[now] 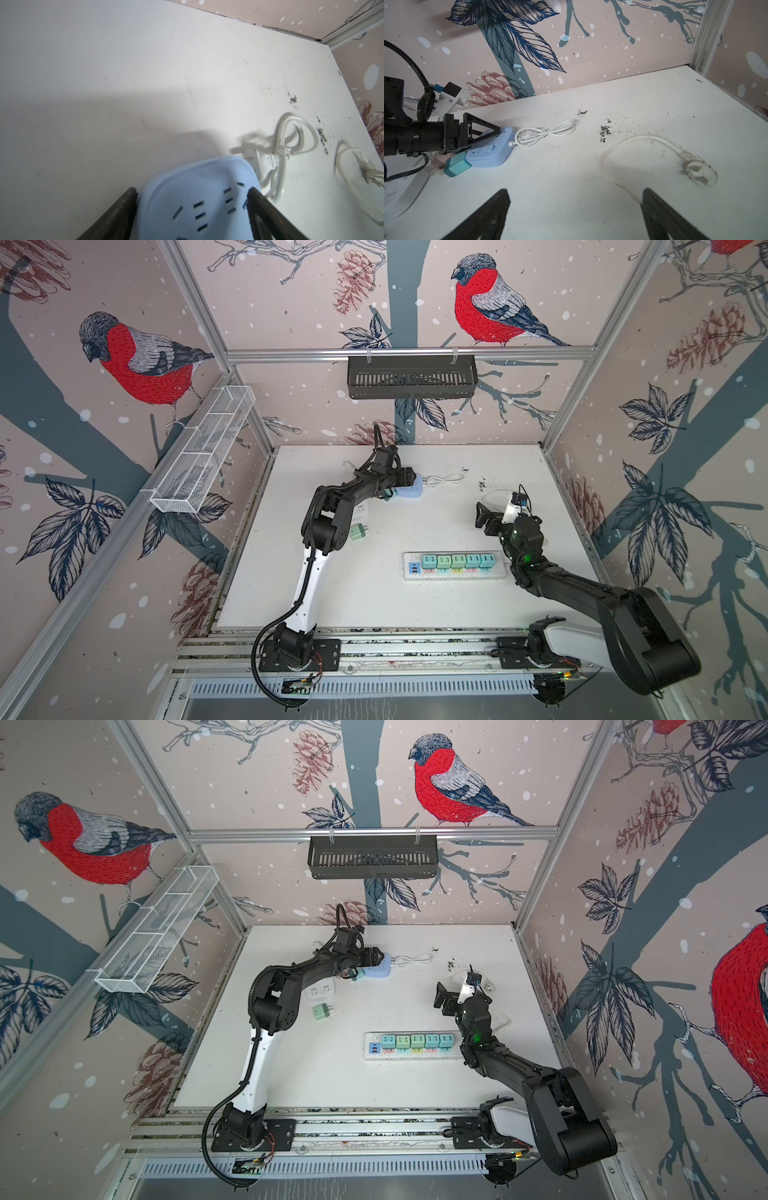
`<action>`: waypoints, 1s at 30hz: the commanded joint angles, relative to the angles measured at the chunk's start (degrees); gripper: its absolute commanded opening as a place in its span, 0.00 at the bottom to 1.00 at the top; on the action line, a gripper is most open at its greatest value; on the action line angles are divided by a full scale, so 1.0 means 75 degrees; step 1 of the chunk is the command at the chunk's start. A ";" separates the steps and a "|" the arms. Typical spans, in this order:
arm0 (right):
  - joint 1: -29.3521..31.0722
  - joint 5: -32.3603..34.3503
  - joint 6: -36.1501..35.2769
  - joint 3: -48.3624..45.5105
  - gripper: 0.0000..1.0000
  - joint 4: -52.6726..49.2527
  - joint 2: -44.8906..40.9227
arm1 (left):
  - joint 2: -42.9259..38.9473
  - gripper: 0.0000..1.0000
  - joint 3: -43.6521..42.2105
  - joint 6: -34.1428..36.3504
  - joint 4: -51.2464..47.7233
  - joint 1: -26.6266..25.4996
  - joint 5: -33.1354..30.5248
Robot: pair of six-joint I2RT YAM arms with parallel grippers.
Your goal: Insert the plug
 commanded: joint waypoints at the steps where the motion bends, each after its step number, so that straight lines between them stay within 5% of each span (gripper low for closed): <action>1: 0.0008 0.0116 -0.0004 -0.0019 1.00 0.0088 -0.0028 | -0.0457 0.83 -0.0603 -0.0285 0.0554 -0.0253 -0.0129; 8: 0.0022 0.0071 -0.0018 0.0014 1.00 0.0039 -0.0016 | -0.1878 0.83 -0.2494 -0.0611 0.1624 -0.0681 -0.0275; 15: 0.0024 0.0205 0.0049 -0.0068 1.00 0.0062 -0.0110 | -0.2782 0.85 -0.2652 -0.0002 0.1293 -0.0807 -0.0632; 20: 0.0010 0.0192 0.0062 0.0030 1.00 -0.0028 -0.0010 | -0.2239 0.86 -0.1720 0.0536 0.0770 -0.0731 -0.1044; 30: 0.0010 0.0274 0.0072 0.0077 1.00 -0.0071 0.0041 | 0.0388 0.84 0.1677 0.1056 -0.0839 -0.0531 -0.0450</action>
